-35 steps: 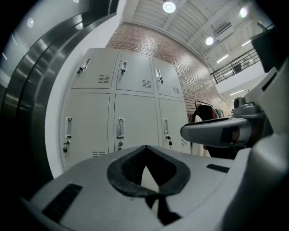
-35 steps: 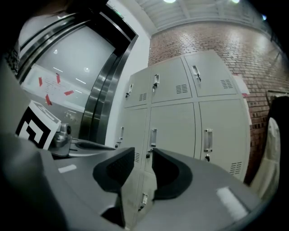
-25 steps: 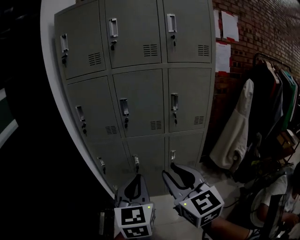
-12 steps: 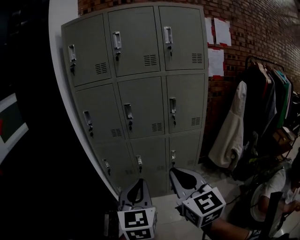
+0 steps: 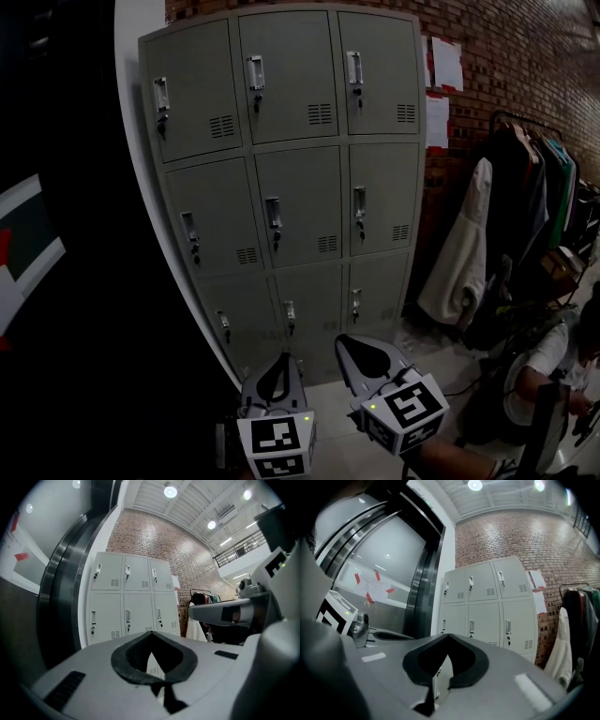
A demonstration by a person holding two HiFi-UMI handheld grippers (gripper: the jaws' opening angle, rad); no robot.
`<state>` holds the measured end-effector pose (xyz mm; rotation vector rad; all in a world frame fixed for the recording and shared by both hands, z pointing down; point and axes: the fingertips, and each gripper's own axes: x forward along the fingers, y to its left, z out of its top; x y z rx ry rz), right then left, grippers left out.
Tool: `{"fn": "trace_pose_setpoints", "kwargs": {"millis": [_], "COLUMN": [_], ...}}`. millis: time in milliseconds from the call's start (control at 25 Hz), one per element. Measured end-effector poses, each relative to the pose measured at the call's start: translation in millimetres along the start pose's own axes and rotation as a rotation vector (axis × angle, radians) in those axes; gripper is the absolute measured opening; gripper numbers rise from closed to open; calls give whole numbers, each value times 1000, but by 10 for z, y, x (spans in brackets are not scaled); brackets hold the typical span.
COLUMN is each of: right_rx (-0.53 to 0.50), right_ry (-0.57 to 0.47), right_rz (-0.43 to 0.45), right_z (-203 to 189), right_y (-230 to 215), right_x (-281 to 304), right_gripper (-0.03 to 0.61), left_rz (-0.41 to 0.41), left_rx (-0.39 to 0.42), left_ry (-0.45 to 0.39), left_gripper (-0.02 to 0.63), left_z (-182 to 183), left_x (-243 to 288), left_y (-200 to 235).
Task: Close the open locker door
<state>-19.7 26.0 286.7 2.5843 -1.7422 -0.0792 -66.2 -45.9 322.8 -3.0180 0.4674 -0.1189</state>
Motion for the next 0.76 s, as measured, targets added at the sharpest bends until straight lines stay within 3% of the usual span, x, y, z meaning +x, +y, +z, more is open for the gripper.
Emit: {"fn": "trace_pose_setpoints", "kwargs": {"millis": [760], "right_rx": [-7], "right_ry": [5], "right_rz": [-39], "right_z": [-3], "right_y": [113], "right_x": [-16], "right_gripper": [0], "left_rz": [-39], "left_rx": [-15], "left_ry": [-9], "left_gripper": [5], "left_z": [-73], "left_x": [-77], "left_y": [11]}}
